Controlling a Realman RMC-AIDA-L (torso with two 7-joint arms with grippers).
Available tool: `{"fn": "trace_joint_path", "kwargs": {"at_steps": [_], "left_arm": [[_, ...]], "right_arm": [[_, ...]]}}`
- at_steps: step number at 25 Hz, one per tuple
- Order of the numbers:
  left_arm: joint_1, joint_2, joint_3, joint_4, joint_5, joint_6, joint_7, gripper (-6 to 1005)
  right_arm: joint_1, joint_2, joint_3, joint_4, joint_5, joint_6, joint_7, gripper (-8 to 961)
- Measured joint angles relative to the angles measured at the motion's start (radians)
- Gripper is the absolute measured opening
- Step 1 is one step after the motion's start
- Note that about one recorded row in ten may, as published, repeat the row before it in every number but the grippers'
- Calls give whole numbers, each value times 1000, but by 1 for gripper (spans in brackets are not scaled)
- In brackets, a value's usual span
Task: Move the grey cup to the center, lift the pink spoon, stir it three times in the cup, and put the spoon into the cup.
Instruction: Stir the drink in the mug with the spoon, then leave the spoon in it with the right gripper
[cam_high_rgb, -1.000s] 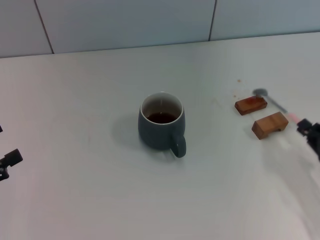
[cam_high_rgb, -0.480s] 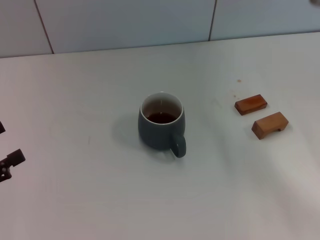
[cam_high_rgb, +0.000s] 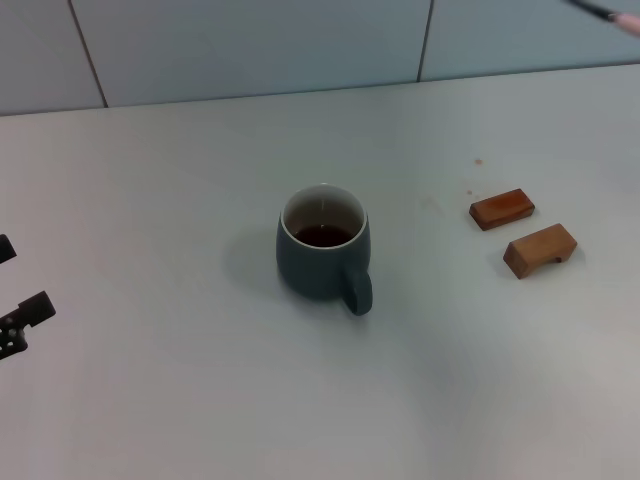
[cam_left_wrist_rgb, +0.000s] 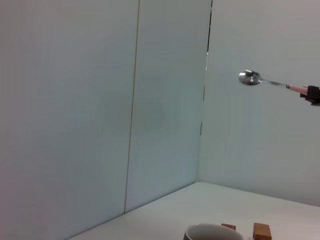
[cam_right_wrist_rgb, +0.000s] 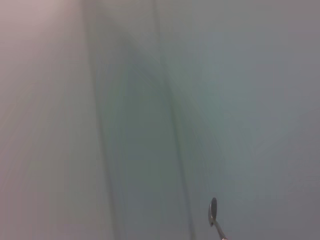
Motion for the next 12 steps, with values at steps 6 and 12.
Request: {"fn": "trace_joint_path", "kwargs": {"at_steps": [6, 12], "left_arm": [[-2, 0, 8, 0, 5, 1, -5, 829], [-6, -2, 43, 0, 11, -7, 1, 829]], "right_arm": [[31, -2, -214, -332, -21, 33, 342, 113], [117, -29, -354, -488, -140, 22, 620, 113]]}}
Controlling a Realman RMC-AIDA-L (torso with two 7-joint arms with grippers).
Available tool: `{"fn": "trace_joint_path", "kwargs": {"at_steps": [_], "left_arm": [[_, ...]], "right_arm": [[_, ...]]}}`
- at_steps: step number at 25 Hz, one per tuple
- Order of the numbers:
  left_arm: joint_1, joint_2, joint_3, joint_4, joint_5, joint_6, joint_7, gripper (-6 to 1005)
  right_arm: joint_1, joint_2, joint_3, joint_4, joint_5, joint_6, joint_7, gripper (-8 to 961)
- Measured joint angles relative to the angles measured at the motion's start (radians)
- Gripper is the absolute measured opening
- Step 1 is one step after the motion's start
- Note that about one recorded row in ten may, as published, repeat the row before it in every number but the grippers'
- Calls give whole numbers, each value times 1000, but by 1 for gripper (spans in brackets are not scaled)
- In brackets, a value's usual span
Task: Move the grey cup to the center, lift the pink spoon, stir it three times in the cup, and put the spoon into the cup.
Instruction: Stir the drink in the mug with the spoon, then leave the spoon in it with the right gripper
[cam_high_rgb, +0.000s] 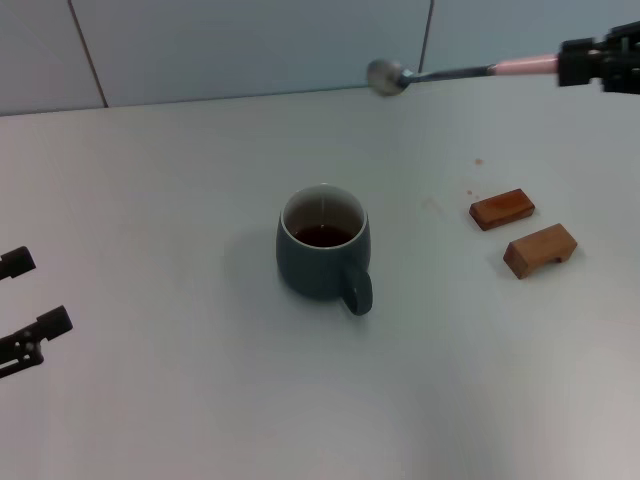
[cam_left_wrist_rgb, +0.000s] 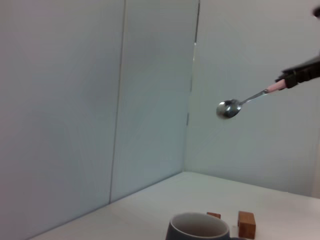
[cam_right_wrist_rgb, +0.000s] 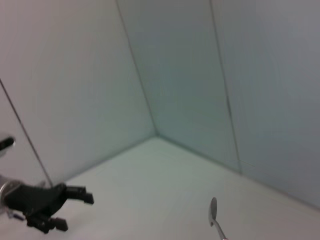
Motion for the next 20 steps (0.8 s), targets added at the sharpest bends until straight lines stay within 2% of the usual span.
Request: {"fn": "trace_joint_path", "kwargs": {"at_steps": [4, 5, 8, 10, 14, 15, 20], "left_arm": [[0, 0, 15, 0, 1, -4, 2, 829], [0, 0, 15, 0, 1, -4, 2, 829], [-1, -1, 22, 0, 2, -7, 2, 829], [-3, -2, 31, 1, 7, -12, 2, 829], [-4, -3, 32, 1, 10, -14, 3, 829], [-4, -3, 32, 2, 10, -14, 3, 829], [-7, -3, 35, 4, 12, -15, 3, 829]], "right_arm": [[64, -11, -97, -37, -101, 0, 123, 113], [99, -13, -132, -35, -160, 9, 167, 113], [137, -14, -157, -22, -214, 19, 198, 113], [193, -23, -182, 27, -274, 30, 232, 113], [248, -36, -196, 84, -320, 31, 257, 113], [285, -42, -209, 119, -353, 28, 269, 113], [355, -50, -273, 188, -423, 27, 291, 113]]}}
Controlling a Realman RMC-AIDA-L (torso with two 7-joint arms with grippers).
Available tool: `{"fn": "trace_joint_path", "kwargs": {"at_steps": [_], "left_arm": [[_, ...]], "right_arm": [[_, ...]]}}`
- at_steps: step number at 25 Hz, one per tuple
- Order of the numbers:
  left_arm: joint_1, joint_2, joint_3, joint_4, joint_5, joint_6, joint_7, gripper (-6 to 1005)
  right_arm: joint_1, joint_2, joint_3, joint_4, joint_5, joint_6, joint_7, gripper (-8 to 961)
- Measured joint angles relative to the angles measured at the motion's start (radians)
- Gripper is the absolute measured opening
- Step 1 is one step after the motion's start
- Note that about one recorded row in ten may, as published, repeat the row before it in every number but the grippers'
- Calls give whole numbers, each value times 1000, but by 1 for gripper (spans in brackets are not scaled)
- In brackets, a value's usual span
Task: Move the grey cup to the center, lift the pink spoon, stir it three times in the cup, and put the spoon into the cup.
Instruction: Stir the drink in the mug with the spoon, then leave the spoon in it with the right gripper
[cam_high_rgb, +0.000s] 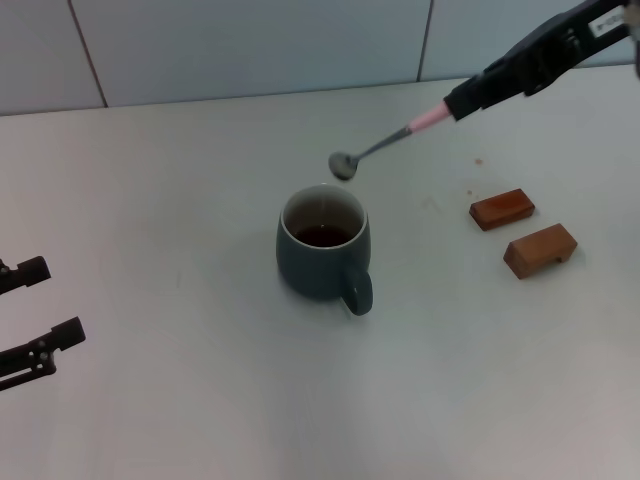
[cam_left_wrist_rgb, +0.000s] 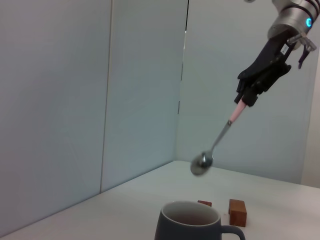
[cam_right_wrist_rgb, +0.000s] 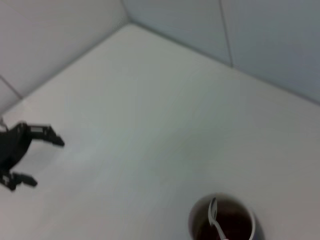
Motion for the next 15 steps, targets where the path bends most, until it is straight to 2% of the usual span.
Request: {"fn": "trace_joint_path", "kwargs": {"at_steps": [3, 5, 15], "left_arm": [[0, 0, 0, 0, 0, 0, 0, 829], [-1, 0, 2, 1, 0, 0, 0, 829], [2, -6, 8, 3, 0, 0, 6, 829]], "right_arm": [[28, -1, -18, 36, -34, 4, 4, 113], [73, -1, -28, 88, -87, 10, 5, 113], [129, -1, -93, 195, -128, 75, 5, 112]]}}
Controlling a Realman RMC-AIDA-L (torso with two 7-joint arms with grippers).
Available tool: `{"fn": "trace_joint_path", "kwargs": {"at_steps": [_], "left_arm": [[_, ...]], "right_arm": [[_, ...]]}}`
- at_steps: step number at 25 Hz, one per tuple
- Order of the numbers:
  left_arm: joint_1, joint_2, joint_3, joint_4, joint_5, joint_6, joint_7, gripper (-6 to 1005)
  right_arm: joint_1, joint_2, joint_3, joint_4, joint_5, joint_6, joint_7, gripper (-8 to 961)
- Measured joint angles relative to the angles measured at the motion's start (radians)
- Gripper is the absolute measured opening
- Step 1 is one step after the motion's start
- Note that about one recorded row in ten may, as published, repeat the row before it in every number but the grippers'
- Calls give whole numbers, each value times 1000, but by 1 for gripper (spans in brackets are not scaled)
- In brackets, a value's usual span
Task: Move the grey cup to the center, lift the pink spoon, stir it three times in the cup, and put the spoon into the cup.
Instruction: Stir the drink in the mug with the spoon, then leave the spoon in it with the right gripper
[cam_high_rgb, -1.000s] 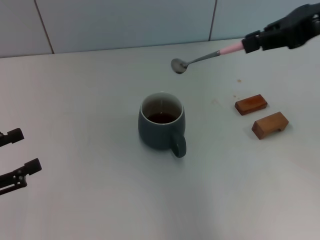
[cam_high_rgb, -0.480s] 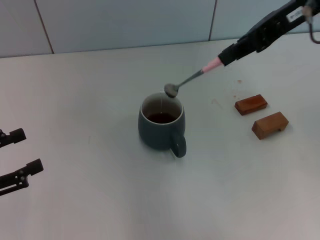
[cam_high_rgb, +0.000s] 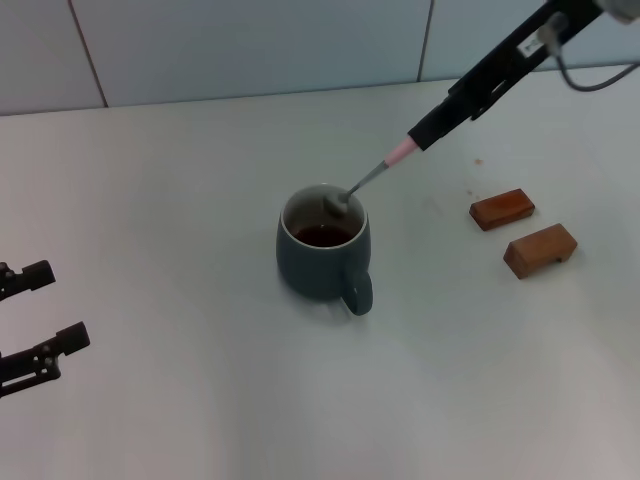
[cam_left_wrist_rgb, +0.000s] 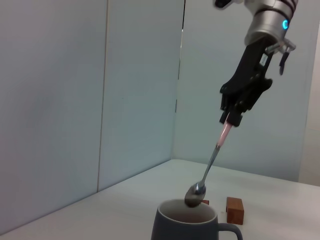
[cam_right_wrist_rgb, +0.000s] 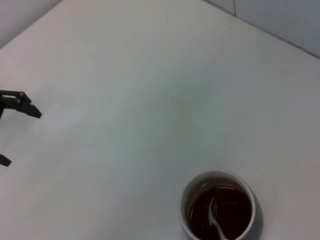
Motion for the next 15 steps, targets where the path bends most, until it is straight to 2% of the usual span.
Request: {"fn": "trace_joint_path", "kwargs": {"at_steps": [10, 15], "left_arm": [[0, -3, 2, 7, 0, 1, 1, 829], [-2, -3, 2, 7, 0, 0, 1, 829]], "right_arm": [[91, 6, -66, 230, -51, 149, -39, 112], [119, 13, -100, 287, -51, 184, -50, 114]]}}
